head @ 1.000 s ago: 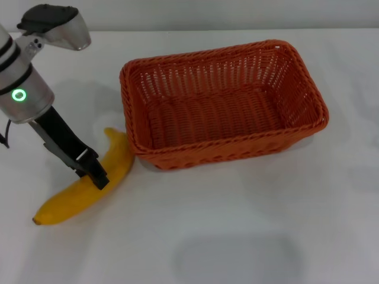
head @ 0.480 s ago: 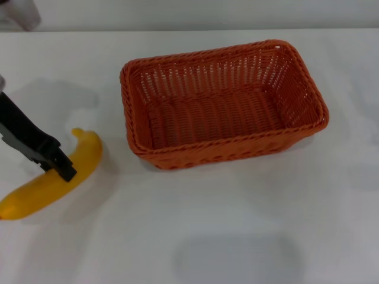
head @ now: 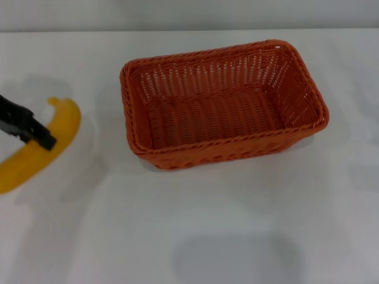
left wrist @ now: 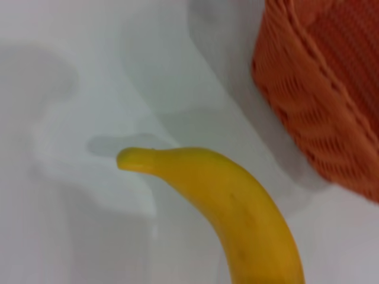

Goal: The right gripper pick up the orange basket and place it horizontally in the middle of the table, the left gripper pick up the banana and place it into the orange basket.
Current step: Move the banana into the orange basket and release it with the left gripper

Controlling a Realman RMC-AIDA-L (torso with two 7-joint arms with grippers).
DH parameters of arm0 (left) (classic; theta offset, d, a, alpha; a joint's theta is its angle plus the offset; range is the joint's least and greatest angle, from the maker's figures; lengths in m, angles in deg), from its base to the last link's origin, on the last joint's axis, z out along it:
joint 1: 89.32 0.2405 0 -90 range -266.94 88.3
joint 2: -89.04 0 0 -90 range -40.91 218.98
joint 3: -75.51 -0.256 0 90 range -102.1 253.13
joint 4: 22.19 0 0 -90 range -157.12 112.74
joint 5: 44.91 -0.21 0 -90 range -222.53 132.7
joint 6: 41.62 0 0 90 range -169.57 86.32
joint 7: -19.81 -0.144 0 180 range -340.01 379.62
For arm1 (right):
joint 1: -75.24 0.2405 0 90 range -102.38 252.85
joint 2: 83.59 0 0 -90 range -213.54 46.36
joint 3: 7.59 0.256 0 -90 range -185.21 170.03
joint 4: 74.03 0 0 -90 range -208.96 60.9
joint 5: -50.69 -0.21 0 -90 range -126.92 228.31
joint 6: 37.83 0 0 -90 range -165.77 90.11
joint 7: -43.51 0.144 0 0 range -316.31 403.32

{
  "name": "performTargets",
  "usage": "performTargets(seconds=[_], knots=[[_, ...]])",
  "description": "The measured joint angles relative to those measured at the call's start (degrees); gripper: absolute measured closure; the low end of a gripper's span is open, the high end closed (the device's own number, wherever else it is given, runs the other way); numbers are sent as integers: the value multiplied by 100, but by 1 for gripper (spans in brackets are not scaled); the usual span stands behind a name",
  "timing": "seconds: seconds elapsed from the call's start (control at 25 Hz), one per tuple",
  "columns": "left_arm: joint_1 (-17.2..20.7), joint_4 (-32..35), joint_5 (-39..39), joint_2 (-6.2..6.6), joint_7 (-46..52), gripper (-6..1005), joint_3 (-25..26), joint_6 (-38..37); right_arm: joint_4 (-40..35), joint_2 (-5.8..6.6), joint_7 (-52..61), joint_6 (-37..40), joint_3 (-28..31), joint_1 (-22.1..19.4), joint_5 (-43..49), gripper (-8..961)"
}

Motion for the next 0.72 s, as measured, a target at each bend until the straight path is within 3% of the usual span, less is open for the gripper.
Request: performTargets(seconds=[0.24, 0.4, 0.6, 0.72], knots=[[-23, -262, 579, 273, -104, 549, -4, -57, 0, 0, 0, 0, 56, -1, 0, 96], [-288, -284, 953, 338, -237, 550, -8, -56, 0, 0, 0, 23, 56, 11, 0, 96], [-978, -229, 1034, 244, -465, 552, -9, -24, 13, -1, 0, 84, 55, 13, 0, 96], [-1451, -164, 1029, 49, -627, 542, -9, 37, 29, -6, 0, 86, 55, 15, 0, 96]])
